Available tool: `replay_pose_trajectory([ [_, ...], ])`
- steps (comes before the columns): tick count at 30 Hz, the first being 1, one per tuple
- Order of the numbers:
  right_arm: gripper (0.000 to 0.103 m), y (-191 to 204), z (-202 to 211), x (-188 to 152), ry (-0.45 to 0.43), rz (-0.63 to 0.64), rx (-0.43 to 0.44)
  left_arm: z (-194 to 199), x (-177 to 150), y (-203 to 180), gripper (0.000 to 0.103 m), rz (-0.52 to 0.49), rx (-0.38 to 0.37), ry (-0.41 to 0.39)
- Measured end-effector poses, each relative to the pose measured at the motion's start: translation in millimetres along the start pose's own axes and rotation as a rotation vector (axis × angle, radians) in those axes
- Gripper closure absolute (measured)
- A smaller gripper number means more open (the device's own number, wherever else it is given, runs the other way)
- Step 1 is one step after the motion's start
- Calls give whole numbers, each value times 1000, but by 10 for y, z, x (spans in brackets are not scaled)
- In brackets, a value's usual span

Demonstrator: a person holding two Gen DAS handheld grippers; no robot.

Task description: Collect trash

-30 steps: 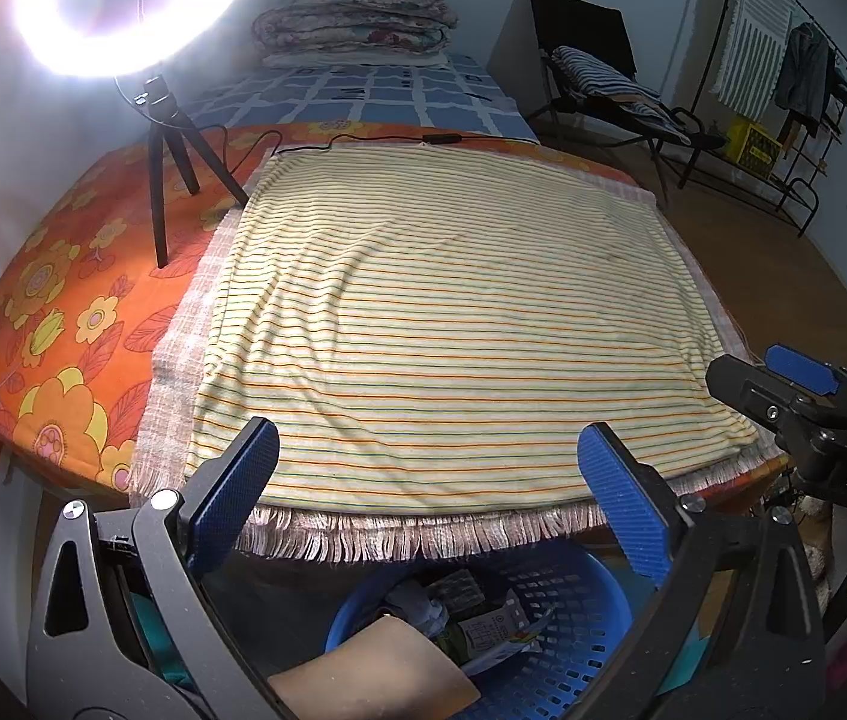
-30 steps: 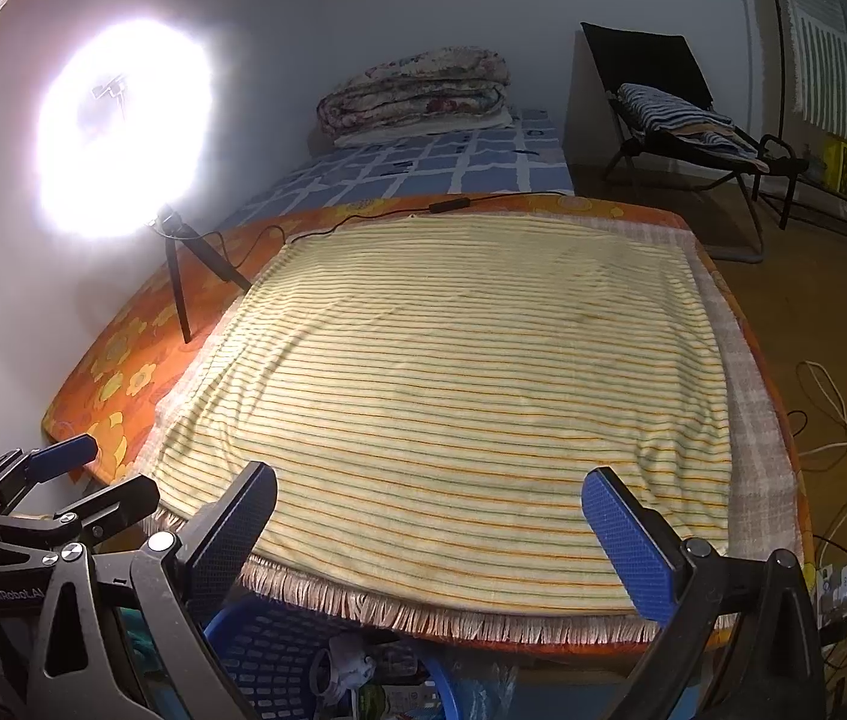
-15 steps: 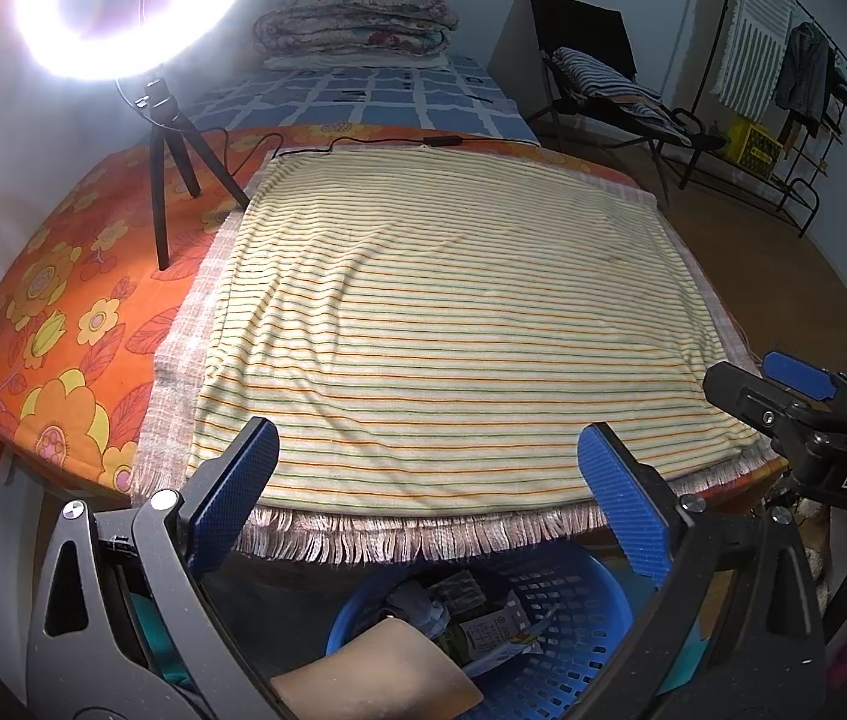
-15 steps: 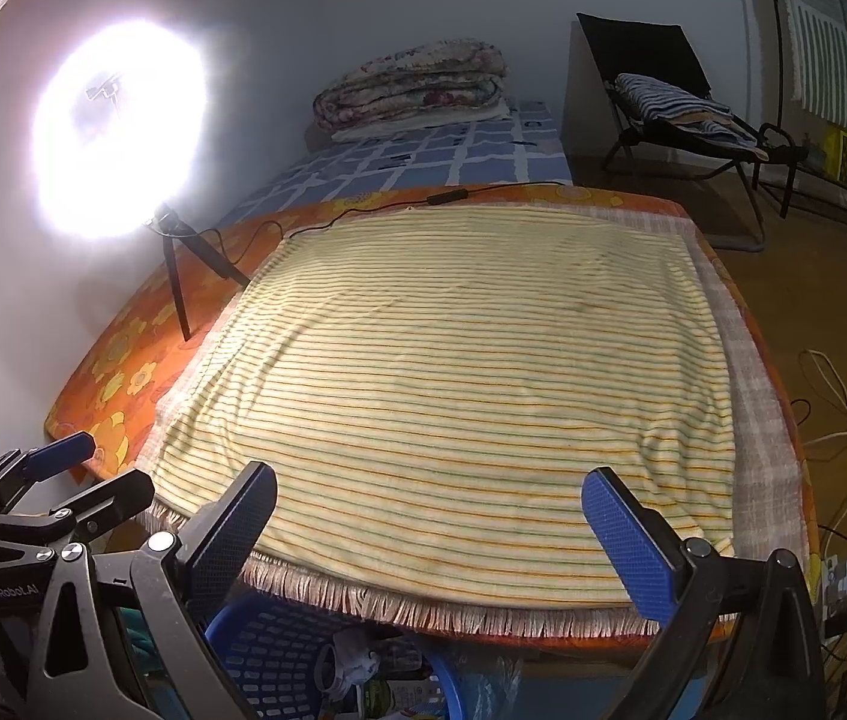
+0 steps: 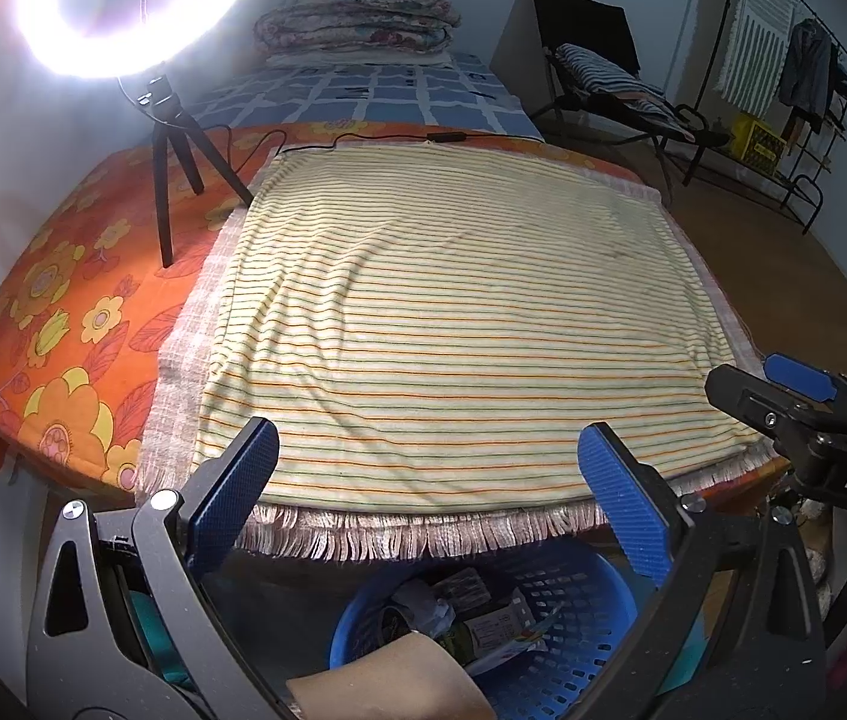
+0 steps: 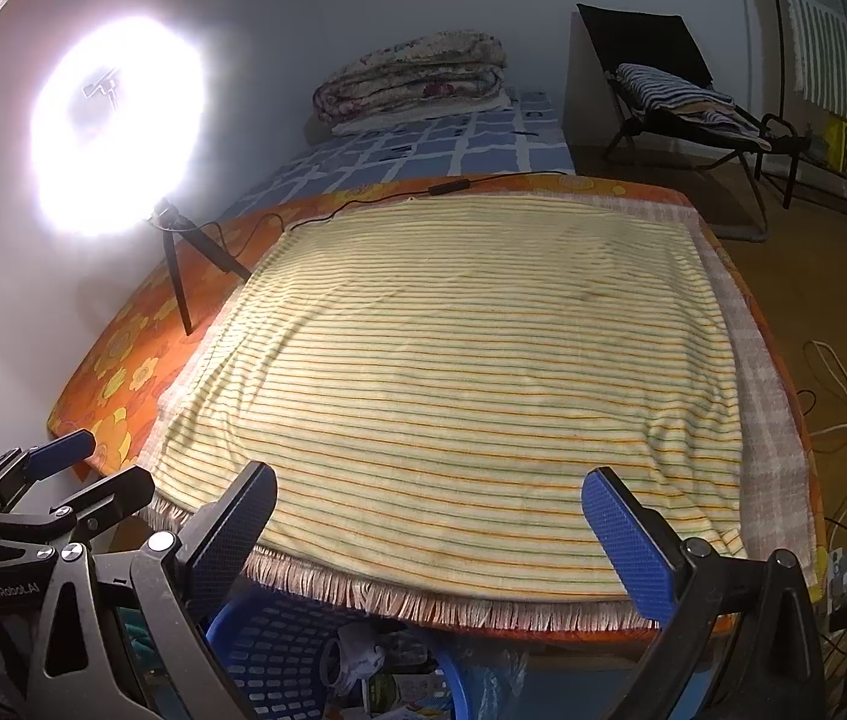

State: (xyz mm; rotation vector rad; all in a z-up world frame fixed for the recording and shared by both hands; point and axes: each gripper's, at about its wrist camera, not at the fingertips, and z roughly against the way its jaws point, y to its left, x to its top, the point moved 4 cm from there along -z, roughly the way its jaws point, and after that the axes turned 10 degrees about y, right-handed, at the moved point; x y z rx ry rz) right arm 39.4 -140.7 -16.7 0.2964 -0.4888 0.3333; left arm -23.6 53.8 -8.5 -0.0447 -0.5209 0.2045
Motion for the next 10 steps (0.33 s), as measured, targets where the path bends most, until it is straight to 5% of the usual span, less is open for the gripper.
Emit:
replay_pose_trajectory([
  [10,0,-2,-12,-12,5,-4,-1,-23,-11,3,1,-5,5,3],
])
